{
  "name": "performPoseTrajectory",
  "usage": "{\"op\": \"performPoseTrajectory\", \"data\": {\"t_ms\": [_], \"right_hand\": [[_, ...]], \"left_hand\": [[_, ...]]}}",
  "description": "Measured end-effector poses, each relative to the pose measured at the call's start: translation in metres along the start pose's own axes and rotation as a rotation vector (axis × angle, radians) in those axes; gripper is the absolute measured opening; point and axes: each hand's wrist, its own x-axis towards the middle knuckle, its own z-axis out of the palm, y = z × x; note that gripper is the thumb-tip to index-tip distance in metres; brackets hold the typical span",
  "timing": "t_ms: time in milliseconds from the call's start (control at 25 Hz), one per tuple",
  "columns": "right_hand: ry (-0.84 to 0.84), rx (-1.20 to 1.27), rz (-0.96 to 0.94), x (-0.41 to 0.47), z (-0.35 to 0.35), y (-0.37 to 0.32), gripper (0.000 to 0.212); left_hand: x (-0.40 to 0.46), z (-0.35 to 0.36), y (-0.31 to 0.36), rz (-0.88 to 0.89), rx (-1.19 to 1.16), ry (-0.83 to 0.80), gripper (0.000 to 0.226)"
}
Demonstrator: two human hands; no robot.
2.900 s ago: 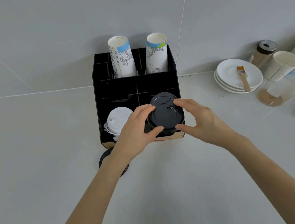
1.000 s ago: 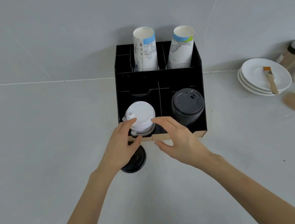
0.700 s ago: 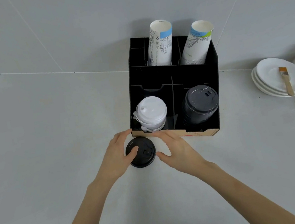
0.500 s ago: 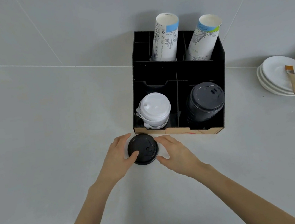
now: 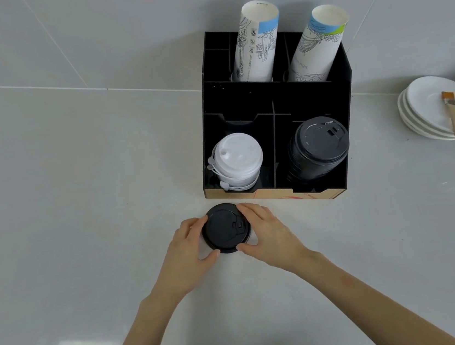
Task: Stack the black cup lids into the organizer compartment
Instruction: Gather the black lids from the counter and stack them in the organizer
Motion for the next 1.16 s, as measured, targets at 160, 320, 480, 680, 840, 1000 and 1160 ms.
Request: {"op": "performPoseTrajectory", "data": {"t_ms": [160,320,480,680,840,1000,1160], "right_hand": [[0.004,-0.016,-0.003,-0.009,0.003,0.004,0.081],[0.078,0.058,0.034,-0.015,0.005,0.005,0.077],[0.100,0.076,0.034,-0.016,0.005,0.005,0.070],[0.091,0.150,0.011,-0.022,-0.007,0.010,0.070],[0.126,0.191,-0.040,-0.034,-0.023,0.014,0.068],[0.183,0.209,-0.110,-0.043,-0.046,0.014,0.067],[0.208,0.206,-0.156,-0.049,-0.071,0.015,0.065]], "left_hand": [[-0.009,0.009,0.003,0.001,-0.009,0.021,0.060],[-0.006,0.011,0.006,-0.004,-0.008,0.039,0.062],[-0.001,0.013,0.010,-0.003,0.032,0.034,0.063],[-0.003,0.013,0.017,0.018,-0.017,0.034,0.061],[-0.008,0.013,0.030,0.067,-0.052,0.043,0.058],[-0.009,0.009,0.049,0.131,-0.127,0.067,0.059],[-0.006,0.001,0.069,0.190,-0.119,0.074,0.062]]}}
